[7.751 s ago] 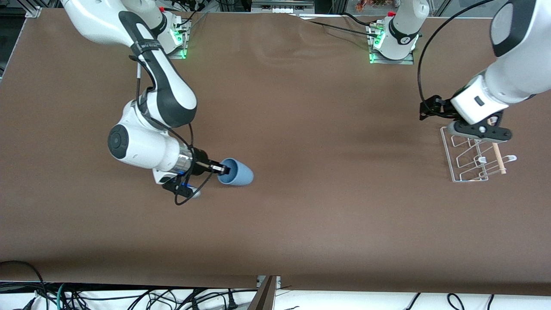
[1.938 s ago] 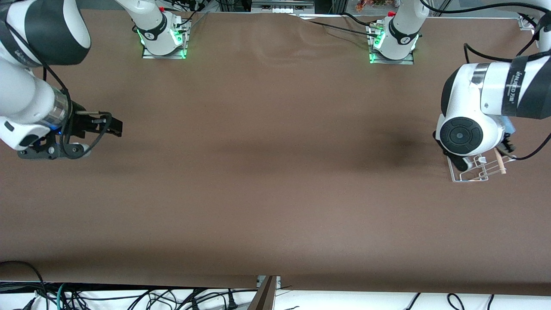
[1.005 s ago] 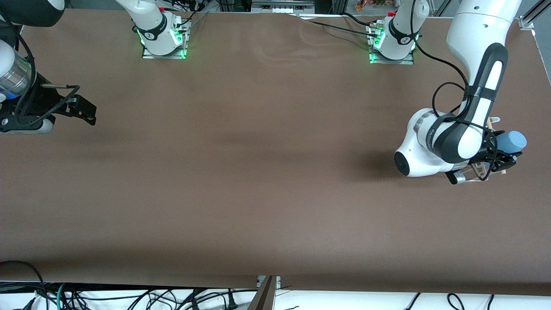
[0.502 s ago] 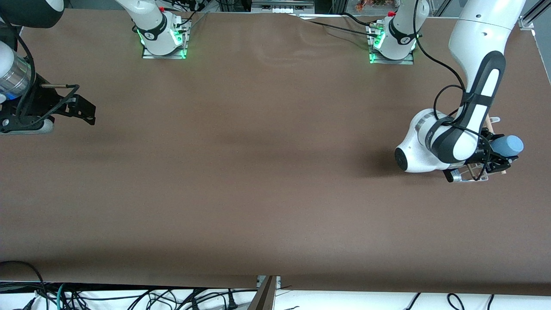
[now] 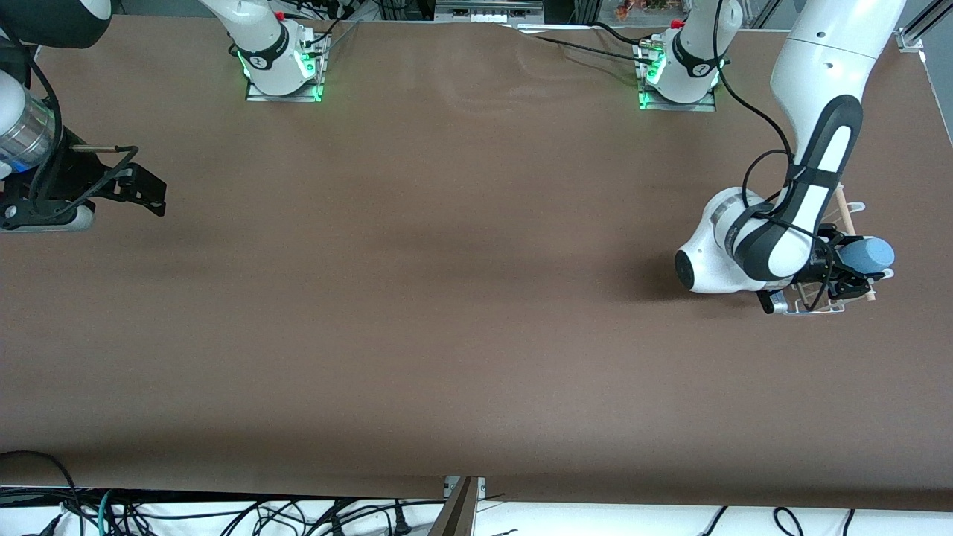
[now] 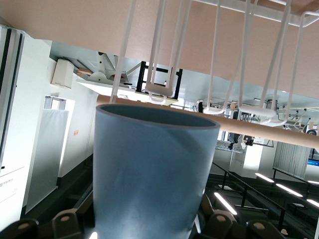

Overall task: Transfer cup to left arm and place on rack
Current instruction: 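Carry the cup with the left gripper and lower it onto the rack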

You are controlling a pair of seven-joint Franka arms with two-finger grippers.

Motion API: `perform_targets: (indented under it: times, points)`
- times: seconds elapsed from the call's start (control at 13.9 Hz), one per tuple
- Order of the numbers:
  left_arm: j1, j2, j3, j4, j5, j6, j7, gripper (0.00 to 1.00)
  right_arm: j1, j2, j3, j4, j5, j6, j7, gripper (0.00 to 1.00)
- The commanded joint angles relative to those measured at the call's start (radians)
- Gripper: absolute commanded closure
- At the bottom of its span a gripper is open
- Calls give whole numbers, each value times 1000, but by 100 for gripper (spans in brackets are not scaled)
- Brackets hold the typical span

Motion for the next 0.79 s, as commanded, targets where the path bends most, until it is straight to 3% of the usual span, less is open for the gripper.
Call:
perform_targets:
  times: [0.0, 0.29, 0.43, 0.5, 0.72]
  points:
    - [7, 2, -4, -24, 37, 6, -28, 84, -5, -14, 4, -14, 7, 4, -14, 0]
    - [9, 17, -4, -52, 37, 7, -75, 80, -7, -14, 4, -14, 9, 6, -15, 0]
    - [9, 17, -4, -52, 37, 7, -75, 71, -7, -14, 4, -14, 9, 6, -15, 0]
    - [9, 19, -2, -52, 37, 6, -77, 1, -8, -14, 4, -14, 9, 6, -15, 0]
    - [9, 23, -2, -46, 37, 6, -77, 0, -8, -14, 4, -14, 9, 6, -15, 0]
